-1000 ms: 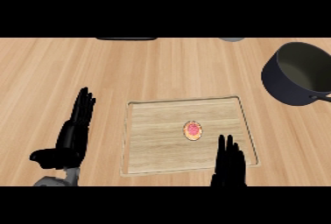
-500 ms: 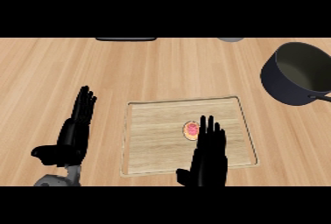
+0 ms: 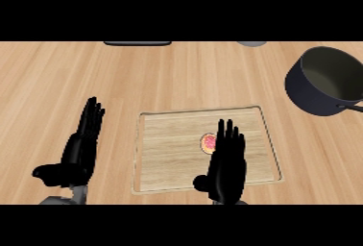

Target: Pick the cupcake from the tray and place it in the pot

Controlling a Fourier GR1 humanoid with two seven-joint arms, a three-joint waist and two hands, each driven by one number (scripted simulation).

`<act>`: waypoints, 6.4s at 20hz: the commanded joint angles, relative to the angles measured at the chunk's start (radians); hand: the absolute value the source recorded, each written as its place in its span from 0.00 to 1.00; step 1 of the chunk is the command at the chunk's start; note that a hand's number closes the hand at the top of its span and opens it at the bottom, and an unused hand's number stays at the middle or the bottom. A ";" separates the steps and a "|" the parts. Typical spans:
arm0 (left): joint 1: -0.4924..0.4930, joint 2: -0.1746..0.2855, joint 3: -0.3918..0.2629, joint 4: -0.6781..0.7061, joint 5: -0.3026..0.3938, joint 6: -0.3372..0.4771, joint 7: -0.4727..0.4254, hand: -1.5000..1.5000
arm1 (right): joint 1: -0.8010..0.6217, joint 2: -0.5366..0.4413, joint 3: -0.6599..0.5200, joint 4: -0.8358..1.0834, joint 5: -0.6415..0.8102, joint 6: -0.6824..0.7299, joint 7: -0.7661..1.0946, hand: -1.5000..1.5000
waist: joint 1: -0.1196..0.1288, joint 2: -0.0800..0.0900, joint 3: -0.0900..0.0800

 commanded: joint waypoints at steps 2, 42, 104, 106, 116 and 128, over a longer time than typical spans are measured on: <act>-0.008 -0.038 0.012 0.068 -0.025 -0.006 -0.065 0.50 | -0.096 0.014 -0.024 0.122 0.075 -0.050 0.110 1.00 | -0.001 0.005 0.002; 0.072 -0.056 0.068 -0.065 -0.054 -0.077 0.022 0.50 | 0.062 -0.407 -0.223 -0.604 -0.099 0.298 -0.499 1.00 | -0.007 0.001 0.002; -0.011 -0.114 0.111 -0.056 -0.136 -0.125 0.087 0.50 | -0.417 -0.776 -1.442 1.148 -1.029 0.533 -1.693 0.00 | 0.024 0.014 0.007; -0.007 -0.117 0.123 -0.005 -0.119 -0.151 0.037 0.50 | -0.440 -0.782 -1.459 1.185 -1.037 0.506 -1.721 0.00 | 0.034 0.020 0.008; 0.052 -0.129 0.106 -0.040 -0.125 -0.158 0.007 0.50 | -0.327 -0.887 -1.497 1.262 -1.067 0.619 -1.871 0.00 | 0.036 0.018 0.010; -0.023 -0.140 0.127 0.018 -0.130 -0.150 0.013 0.50 | -0.328 -0.960 -1.593 1.314 -1.151 0.600 -1.826 0.00 | 0.039 0.030 0.015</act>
